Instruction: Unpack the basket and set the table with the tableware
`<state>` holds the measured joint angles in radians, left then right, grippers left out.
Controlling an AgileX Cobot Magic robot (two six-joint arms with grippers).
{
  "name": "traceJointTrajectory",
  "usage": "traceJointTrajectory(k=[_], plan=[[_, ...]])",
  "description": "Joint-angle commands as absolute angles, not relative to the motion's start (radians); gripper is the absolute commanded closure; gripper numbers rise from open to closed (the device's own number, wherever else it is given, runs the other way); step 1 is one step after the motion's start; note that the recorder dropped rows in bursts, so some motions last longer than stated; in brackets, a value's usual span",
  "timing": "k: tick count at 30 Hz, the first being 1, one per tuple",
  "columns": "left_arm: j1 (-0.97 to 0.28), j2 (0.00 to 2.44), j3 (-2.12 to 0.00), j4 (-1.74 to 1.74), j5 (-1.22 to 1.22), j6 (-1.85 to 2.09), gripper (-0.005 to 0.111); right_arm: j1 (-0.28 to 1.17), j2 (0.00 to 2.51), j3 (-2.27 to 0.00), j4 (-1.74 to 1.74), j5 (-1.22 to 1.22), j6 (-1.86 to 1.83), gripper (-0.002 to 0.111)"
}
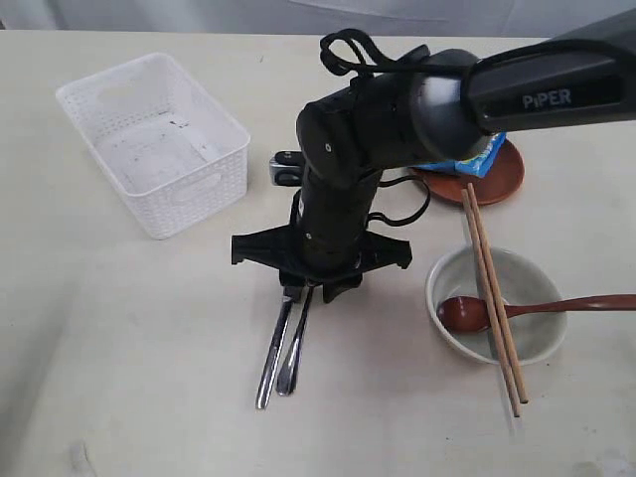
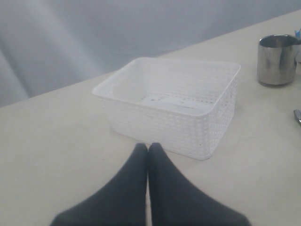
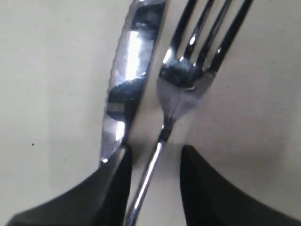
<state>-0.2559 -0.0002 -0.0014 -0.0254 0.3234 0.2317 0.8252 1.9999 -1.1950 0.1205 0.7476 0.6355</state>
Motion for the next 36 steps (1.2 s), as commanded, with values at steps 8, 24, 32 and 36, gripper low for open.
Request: traceJointTrajectory(k=[8, 24, 32, 36], plan=[[-0.262, 0.000, 0.000, -0.030, 0.321, 0.227, 0.107, 0.822, 2.008, -1.196, 0.071, 0.769, 0.627, 0.108], [-0.262, 0.000, 0.000, -0.030, 0.321, 0.227, 0.107, 0.842, 1.890, -1.099, -0.010, 0.859, 0.692, 0.109], [-0.262, 0.000, 0.000, -0.030, 0.321, 0.227, 0.107, 0.844, 1.891, -1.036, 0.009, 0.781, 0.679, 0.109], [-0.262, 0.000, 0.000, -0.030, 0.321, 0.227, 0.107, 0.844, 1.891, -1.034, 0.006, 0.721, 0.679, 0.109]])
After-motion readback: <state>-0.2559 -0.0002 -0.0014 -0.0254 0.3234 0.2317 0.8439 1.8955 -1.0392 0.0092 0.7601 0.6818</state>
